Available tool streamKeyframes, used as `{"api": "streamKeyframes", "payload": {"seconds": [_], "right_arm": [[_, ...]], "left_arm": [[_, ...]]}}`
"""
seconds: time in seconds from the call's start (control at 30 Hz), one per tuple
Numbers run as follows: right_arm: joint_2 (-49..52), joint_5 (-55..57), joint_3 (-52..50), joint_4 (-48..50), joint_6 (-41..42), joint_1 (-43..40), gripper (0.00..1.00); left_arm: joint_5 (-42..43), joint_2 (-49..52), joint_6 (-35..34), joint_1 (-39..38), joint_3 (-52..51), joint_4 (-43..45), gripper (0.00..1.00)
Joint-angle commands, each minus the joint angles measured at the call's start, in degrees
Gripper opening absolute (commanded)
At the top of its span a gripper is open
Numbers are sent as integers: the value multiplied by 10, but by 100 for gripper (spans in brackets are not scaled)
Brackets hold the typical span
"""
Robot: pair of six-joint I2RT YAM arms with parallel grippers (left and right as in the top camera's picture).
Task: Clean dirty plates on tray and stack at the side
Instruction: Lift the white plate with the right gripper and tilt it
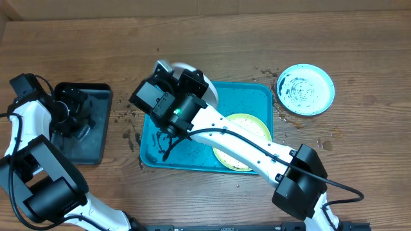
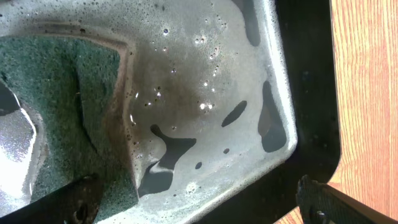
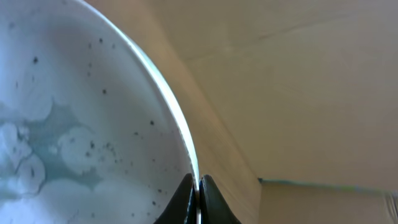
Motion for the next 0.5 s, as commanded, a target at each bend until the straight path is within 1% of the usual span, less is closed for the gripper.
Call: {"api": "streamKeyframes", "payload": {"seconds": [0.0,0.03,0.07,0.1,0.13,0.17,0.2,0.23,0.27,0.33,0.37,0.47], "right_arm": [[0,-160,16,-24,-8,1,4],[0,-269,16,-58,-53,0,4],[0,-313,16,-75,-80,0,4],[0,-299,16,-79,-66,-2,4],[0,-249,16,-74,-30,-3,4],[-2,-161,16,-61,33,-9,4],[-4,-112,16,-54,75,-18,4],[-7,-106,16,-54,84,-23,4],[-16,-118,19,-55,113,-44,4],[-31,-170,26,-64,153,-83,4],[-44,-230,34,-76,176,-117,3],[-77,-420,45,-98,194,-221,4]], "left_arm": [[4,4,5,-3,-5,0,100],[4,4,5,-3,-5,0,100],[4,4,5,-3,-5,0,100],[4,4,5,-3,-5,0,100],[4,4,5,-3,-5,0,100],[4,4,5,-3,-5,0,100],[4,4,5,-3,-5,0,100],[4,4,5,-3,-5,0,100],[4,4,5,-3,-5,0,100],[4,4,5,-3,-5,0,100],[4,4,5,-3,-5,0,100],[4,4,5,-3,-5,0,100]]}}
